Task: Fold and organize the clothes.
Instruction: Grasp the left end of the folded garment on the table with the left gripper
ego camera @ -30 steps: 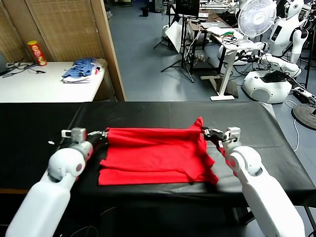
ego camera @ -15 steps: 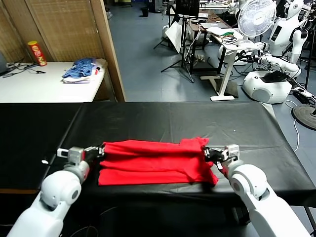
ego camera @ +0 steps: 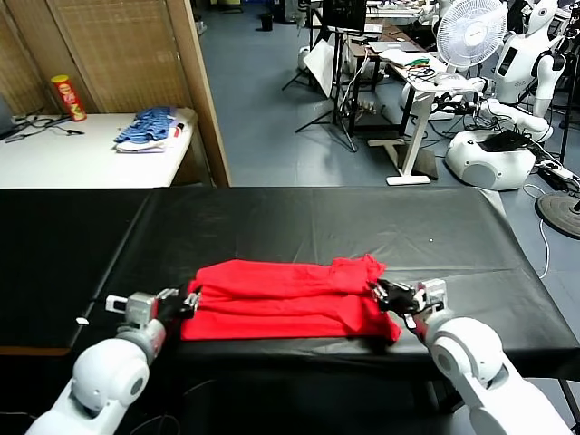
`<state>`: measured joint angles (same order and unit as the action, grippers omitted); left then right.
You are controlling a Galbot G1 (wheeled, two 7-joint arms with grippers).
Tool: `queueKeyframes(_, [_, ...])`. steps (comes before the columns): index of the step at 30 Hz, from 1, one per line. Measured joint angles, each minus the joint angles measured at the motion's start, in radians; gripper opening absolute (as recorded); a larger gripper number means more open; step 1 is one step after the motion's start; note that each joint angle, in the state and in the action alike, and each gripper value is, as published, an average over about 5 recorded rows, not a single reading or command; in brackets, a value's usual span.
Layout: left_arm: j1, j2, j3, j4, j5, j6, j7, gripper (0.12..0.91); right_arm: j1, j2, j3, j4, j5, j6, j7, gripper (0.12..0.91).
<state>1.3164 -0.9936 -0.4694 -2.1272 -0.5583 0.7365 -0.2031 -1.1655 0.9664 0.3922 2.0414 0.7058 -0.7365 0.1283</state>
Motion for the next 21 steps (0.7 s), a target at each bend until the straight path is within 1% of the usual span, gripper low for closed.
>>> queueKeyframes(1, [-0.001, -0.001, -0.005, -0.004, -0.01, 0.0, 0.001, 0.498, 0.003, 0.003, 0.01, 0.0, 0.005, 0.0, 0.006, 0.656])
queueKeyframes(2, [-0.006, -0.003, -0.011, -0.005, -0.023, 0.0, 0.002, 0.548, 0.009, 0.008, 0.018, -0.003, 0.007, 0.001, 0.015, 0.701])
queueKeyframes(3, [-0.014, -0.006, -0.018, -0.003, -0.037, 0.0, 0.001, 0.614, 0.016, 0.015, 0.023, -0.009, 0.003, 0.005, 0.025, 0.733])
queueKeyframes(4, [-0.025, -0.011, -0.025, 0.002, -0.053, 0.0, -0.002, 0.664, 0.026, 0.024, 0.025, -0.017, -0.005, 0.012, 0.035, 0.764])
queueKeyframes(6, [-0.056, -0.023, -0.033, 0.021, -0.085, 0.0, -0.012, 0.745, 0.049, 0.045, 0.022, -0.041, -0.032, 0.035, 0.048, 0.787])
queueKeyframes(7, [-0.074, -0.03, -0.034, 0.035, -0.1, 0.0, -0.016, 0.77, 0.062, 0.057, 0.018, -0.056, -0.048, 0.047, 0.05, 0.792])
queueKeyframes(9, [-0.111, -0.046, -0.03, 0.069, -0.127, 0.0, -0.023, 0.791, 0.089, 0.081, 0.004, -0.093, -0.079, 0.066, 0.048, 0.797])
queueKeyframes(11, [-0.146, -0.063, -0.021, 0.109, -0.155, 0.0, -0.033, 0.796, 0.115, 0.105, -0.014, -0.136, -0.103, 0.076, 0.046, 0.798])
queueKeyframes(15, [-0.197, -0.098, 0.0, 0.186, -0.209, 0.0, -0.051, 0.798, 0.16, 0.145, -0.043, -0.221, -0.126, 0.081, 0.04, 0.798])
queueKeyframes(19, [-0.219, -0.128, 0.016, 0.247, -0.209, 0.0, -0.051, 0.798, 0.194, 0.178, -0.067, -0.288, -0.14, 0.085, 0.026, 0.798])
queueKeyframes(21, [-0.223, -0.137, 0.018, 0.27, -0.206, 0.0, -0.049, 0.797, 0.207, 0.195, -0.077, -0.315, -0.147, 0.086, 0.021, 0.783])
